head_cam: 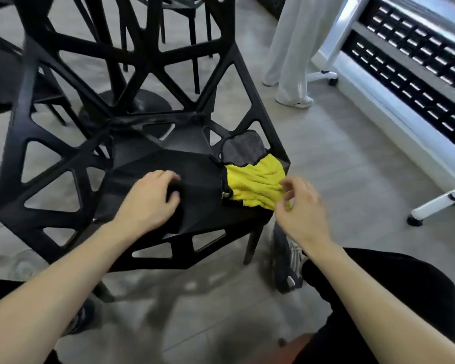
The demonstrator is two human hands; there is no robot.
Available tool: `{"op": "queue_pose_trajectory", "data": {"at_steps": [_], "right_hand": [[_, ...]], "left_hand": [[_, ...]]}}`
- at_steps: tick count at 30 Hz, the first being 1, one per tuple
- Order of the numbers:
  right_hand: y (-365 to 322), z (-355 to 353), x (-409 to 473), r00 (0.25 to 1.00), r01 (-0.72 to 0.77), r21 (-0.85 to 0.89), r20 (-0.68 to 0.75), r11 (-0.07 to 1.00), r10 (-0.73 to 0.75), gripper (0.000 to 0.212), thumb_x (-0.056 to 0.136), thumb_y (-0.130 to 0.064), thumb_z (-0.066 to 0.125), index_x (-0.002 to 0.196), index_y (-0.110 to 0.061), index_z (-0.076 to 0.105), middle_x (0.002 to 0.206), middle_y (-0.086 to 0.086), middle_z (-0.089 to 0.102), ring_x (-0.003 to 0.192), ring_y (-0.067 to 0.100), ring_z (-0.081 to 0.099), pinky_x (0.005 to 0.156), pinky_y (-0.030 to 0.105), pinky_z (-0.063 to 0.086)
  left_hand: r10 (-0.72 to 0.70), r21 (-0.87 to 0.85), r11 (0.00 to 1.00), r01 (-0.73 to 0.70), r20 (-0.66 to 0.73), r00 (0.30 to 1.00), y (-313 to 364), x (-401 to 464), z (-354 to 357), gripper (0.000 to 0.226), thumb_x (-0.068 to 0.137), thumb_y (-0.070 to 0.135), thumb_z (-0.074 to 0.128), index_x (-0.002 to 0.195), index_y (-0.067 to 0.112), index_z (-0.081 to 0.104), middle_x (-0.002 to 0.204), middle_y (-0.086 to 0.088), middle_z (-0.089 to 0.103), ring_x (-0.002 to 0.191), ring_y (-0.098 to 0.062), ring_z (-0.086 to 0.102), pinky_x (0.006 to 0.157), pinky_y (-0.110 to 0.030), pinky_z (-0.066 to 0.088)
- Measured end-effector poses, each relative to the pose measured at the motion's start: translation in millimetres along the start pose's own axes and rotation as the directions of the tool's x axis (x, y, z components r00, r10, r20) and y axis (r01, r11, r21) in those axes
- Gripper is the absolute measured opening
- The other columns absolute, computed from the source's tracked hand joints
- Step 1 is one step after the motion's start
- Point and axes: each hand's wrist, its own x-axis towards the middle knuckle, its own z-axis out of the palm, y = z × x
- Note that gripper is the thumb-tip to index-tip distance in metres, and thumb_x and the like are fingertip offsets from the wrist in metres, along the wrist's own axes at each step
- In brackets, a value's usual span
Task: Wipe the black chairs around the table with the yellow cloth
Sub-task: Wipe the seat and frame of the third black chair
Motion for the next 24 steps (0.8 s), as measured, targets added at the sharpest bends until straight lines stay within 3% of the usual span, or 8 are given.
{"op": "queue_pose_trajectory", "data": {"at_steps": [5,7,11,14,16,19,22,24], "right_hand": [[1.7,3.0,8.0,0.978,-0.15,-0.033,0.141,0.988,0.154,0.063,0.085,-0.028,0.076,0.142,-0.02,0.048,0.125,0.004,0.064,0.111,0.034,0.064,0.091,0.047,0.055],[-1.3,2.1,13.2,0.97,-0.198,0.041,0.149,0.979,0.19,0.06,0.087,-0.024,0.077,0.139,-0.021,0.049,0.109,0.0,0.07,0.102,0.03,0.067,0.088,0.045,0.055],[-11.2,-13.8,13.8,0.956,-0.292,0.326,0.073,0.899,0.284,0.052,0.095,-0.037,0.078,0.137,-0.024,0.049,0.091,-0.005,0.07,0.083,0.012,0.067,0.084,0.04,0.057],[-23.8,-16.5,8.2,0.869,-0.49,0.597,0.272,0.635,0.414,0.098,0.069,-0.061,0.093,0.146,-0.032,0.04,0.11,0.002,0.074,0.097,0.015,0.074,0.094,0.047,0.061],[-31.8,-11.1,5.6,0.846,-0.532,0.592,0.351,0.605,0.401,0.119,0.057,-0.044,0.102,0.154,-0.035,0.035,0.121,0.003,0.071,0.107,0.019,0.074,0.098,0.046,0.061],[-40.2,-28.7,10.7,0.928,-0.373,0.512,0.218,0.774,0.303,0.094,0.079,-0.009,0.088,0.156,-0.023,0.036,0.117,0.0,0.071,0.1,0.013,0.073,0.092,0.035,0.062],[-40.0,-61.6,24.5,0.985,-0.148,0.449,-0.017,0.881,0.174,0.053,0.089,-0.007,0.075,0.135,-0.019,0.054,0.095,-0.013,0.075,0.082,0.006,0.071,0.079,0.02,0.057],[-40.6,-81.9,34.6,0.989,-0.08,0.327,-0.089,0.942,0.115,0.02,0.093,-0.016,0.073,0.109,-0.026,0.066,0.081,-0.016,0.072,0.08,0.011,0.068,0.081,0.031,0.057]], "left_hand": [[-0.036,-0.141,0.988,0.057,0.148,0.988,80.4,20.9,7.3,0.06,0.085,0.074,0.069,0.118,0.024,0.073,0.118,0.001,0.072,0.116,-0.024,0.064,0.105,-0.047,0.051],[-0.042,-0.21,0.975,0.07,0.134,0.99,97.2,28.2,15.1,0.041,0.083,0.064,0.077,0.098,0.027,0.071,0.106,0.002,0.069,0.11,-0.025,0.064,0.101,-0.046,0.052],[-0.272,-0.737,0.629,0.248,0.091,0.958,107.9,31.4,9.1,0.016,0.085,0.037,0.074,0.082,0.022,0.069,0.082,0.006,0.068,0.085,-0.022,0.067,0.086,-0.041,0.061],[-0.354,-0.864,0.456,0.215,0.045,0.934,111.0,27.5,-12.4,0.011,0.096,0.017,0.071,0.099,0.009,0.063,0.087,-0.006,0.063,0.086,-0.024,0.068,0.071,-0.04,0.068],[-0.351,-0.883,0.442,0.161,-0.004,0.937,116.2,23.4,-30.0,0.027,0.096,0.011,0.072,0.117,0.018,0.058,0.092,-0.007,0.065,0.091,-0.026,0.071,0.071,-0.041,0.068],[-0.249,-0.814,0.577,0.063,-0.102,0.963,120.5,19.3,-58.8,0.025,0.091,0.019,0.07,0.11,0.034,0.071,0.086,-0.009,0.073,0.089,-0.029,0.074,0.081,-0.053,0.067],[-0.157,-0.82,0.573,0.002,-0.107,0.982,115.4,17.3,-93.8,0.024,0.087,0.019,0.073,0.108,0.028,0.079,0.093,-0.001,0.081,0.095,-0.025,0.079,0.094,-0.054,0.065],[-0.047,-0.754,0.653,-0.075,-0.14,0.989,111.0,17.3,-111.7,0.037,0.084,0.015,0.079,0.118,0.029,0.075,0.102,0.001,0.083,0.101,-0.022,0.079,0.098,-0.052,0.063]]}}
